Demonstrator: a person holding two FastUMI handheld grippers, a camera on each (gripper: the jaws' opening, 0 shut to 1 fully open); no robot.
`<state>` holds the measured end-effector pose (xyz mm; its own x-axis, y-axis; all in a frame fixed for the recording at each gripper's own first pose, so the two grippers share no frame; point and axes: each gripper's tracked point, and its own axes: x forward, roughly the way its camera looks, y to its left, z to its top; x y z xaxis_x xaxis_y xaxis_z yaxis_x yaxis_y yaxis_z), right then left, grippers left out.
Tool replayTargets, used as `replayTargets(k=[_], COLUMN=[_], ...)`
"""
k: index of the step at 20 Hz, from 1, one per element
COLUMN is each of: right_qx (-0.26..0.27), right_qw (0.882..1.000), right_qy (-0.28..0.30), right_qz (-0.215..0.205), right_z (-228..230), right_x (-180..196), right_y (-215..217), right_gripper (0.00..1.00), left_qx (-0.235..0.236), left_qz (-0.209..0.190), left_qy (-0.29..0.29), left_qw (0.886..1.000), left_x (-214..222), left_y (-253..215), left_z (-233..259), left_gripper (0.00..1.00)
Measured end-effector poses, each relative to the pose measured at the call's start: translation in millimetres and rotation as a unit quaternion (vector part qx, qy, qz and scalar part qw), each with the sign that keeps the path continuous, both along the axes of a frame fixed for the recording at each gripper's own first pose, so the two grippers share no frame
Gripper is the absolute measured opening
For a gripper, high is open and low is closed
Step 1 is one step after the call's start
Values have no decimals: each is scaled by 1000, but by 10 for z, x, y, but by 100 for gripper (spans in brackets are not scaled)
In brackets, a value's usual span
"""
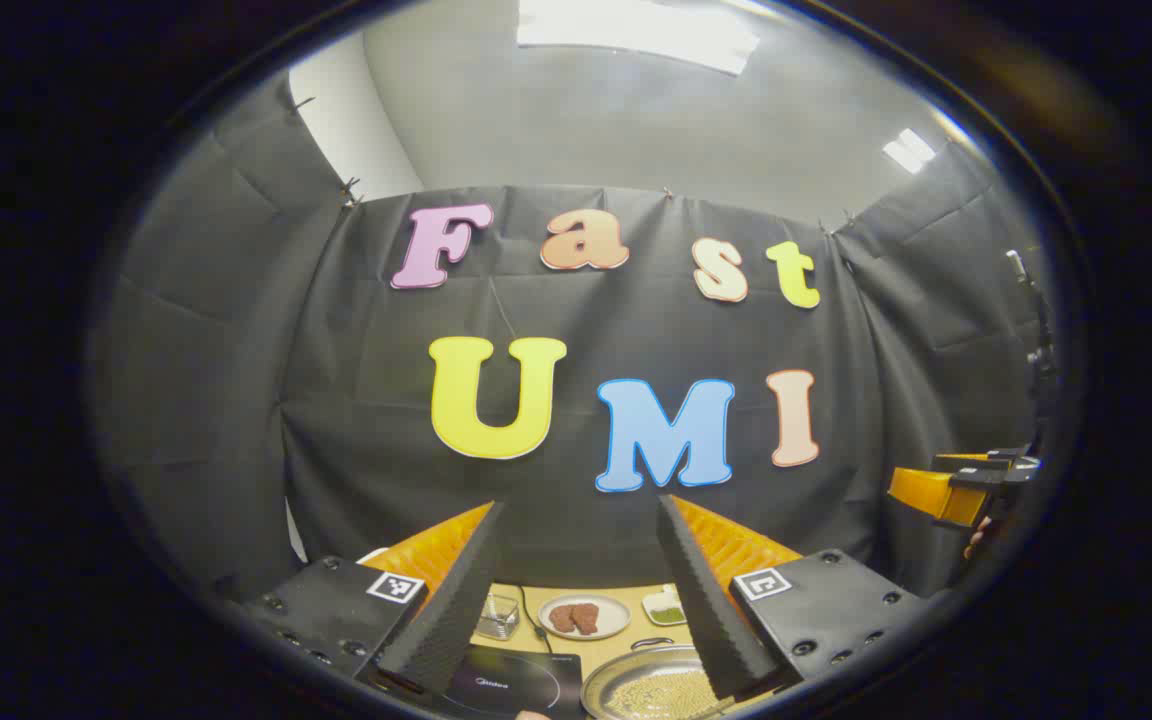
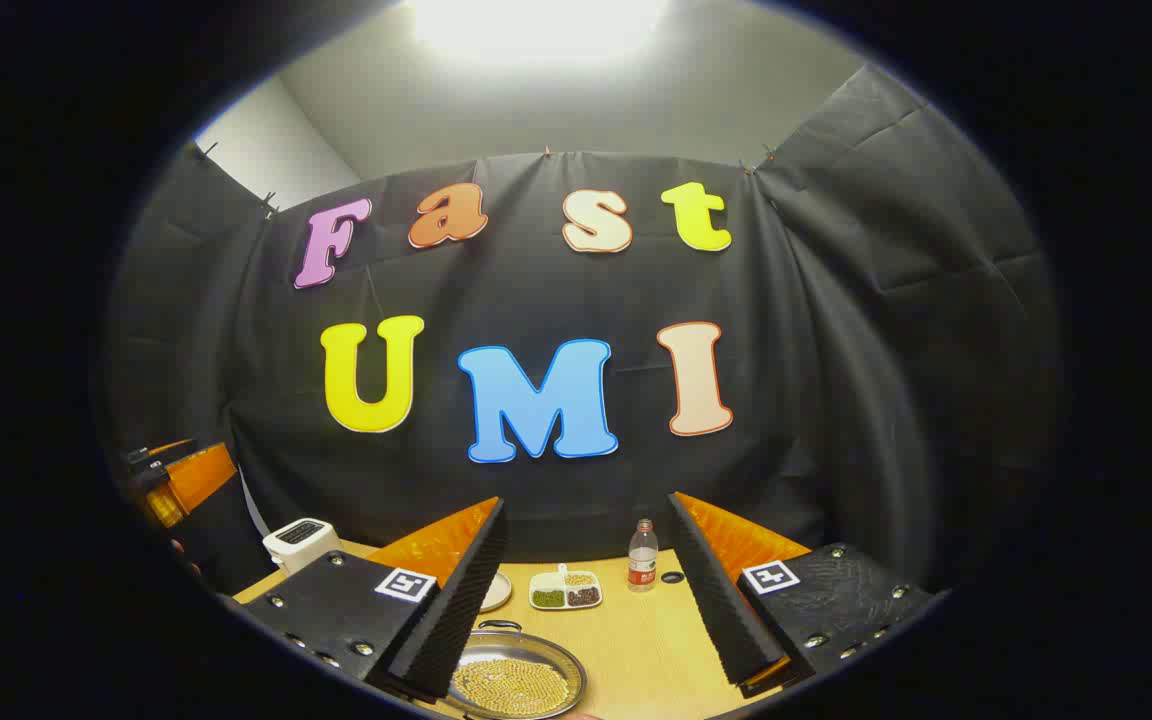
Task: First push the handle of the pot to place it horizontally, then grasp the pot with both hands and set it on the induction cooktop.
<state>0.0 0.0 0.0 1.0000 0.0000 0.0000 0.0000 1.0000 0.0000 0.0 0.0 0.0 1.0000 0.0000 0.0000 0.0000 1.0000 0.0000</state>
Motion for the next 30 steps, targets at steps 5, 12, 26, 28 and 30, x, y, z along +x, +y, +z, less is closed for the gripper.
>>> replayTargets(k=[5, 12, 26, 28, 30], right_qx=[-1, 0, 13, 16, 28], right_qw=[1000, 1000, 995, 992, 989], right_qy=[5, 15, 100, 121, 145], right_qz=[-6, -7, 8, 8, 16], right_z=[-42, -104, -644, -772, -914], right_x=[-14, -13, 61, 67, 51], right_y=[-74, -59, 90, 105, 169], right_gripper=[96, 96, 96, 94, 93], left_qx=[-3, 5, 8, 3, 2], left_qz=[-5, -13, -7, -5, -4], left_qy=[10, 8, 40, 39, 42], left_qw=[1000, 1000, 999, 999, 999], left_x=[5, -21, 21, 37, 43], left_y=[-65, -99, 80, 117, 142], left_z=[-56, -31, -256, -247, -272], left_gripper=[99, 94, 95, 97, 95])
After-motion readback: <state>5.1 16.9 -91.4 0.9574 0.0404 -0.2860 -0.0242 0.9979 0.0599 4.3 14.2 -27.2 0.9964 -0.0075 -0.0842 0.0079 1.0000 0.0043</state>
